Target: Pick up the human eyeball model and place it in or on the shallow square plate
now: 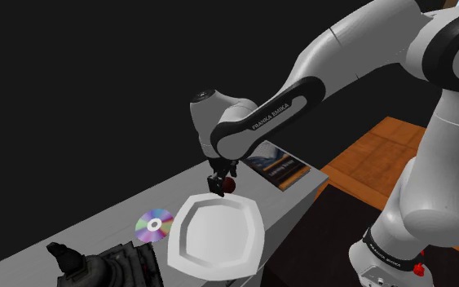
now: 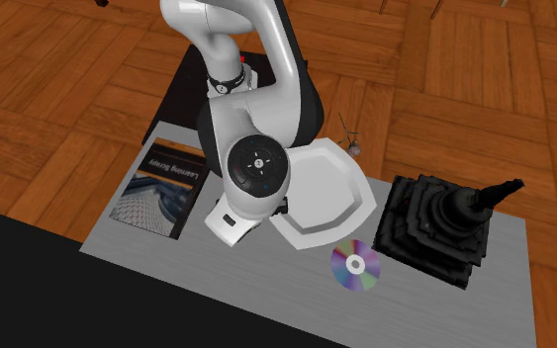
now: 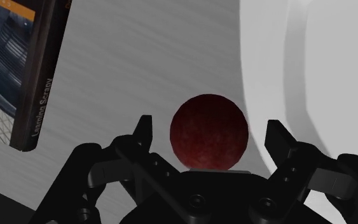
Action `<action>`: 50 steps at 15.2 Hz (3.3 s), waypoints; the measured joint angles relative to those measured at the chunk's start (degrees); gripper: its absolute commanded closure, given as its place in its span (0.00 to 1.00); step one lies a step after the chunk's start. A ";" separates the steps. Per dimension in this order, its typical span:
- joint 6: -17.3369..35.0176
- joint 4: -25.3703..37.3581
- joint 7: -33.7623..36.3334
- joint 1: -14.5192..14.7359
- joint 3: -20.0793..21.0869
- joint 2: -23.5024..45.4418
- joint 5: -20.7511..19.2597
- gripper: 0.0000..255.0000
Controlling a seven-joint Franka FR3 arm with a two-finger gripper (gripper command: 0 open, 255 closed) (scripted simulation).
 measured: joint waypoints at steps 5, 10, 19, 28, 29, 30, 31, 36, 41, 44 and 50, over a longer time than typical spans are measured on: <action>0.05 0.08 0.01 0.06 0.08 -0.07 0.04 1.00; 0.06 0.06 -0.07 0.04 0.08 -0.11 0.03 1.00; -3.47 1.48 -0.93 -0.13 0.15 -2.19 1.04 1.00; -9.97 5.06 -2.44 -0.31 0.16 -5.39 2.43 1.00; -10.56 5.33 -2.59 -0.33 0.15 -5.73 2.57 1.00; -11.31 5.71 -2.60 -0.27 0.21 -6.12 2.74 1.00; -11.73 5.78 -2.09 0.06 0.54 -6.45 2.98 1.00; -12.67 5.10 3.03 3.02 3.52 -7.78 4.55 1.00; -13.10 5.77 9.92 6.65 7.21 -7.15 5.63 1.00; -12.70 6.08 12.89 8.13 8.69 -6.24 5.77 1.00; -8.81 4.16 14.28 8.49 8.96 -3.94 4.73 1.00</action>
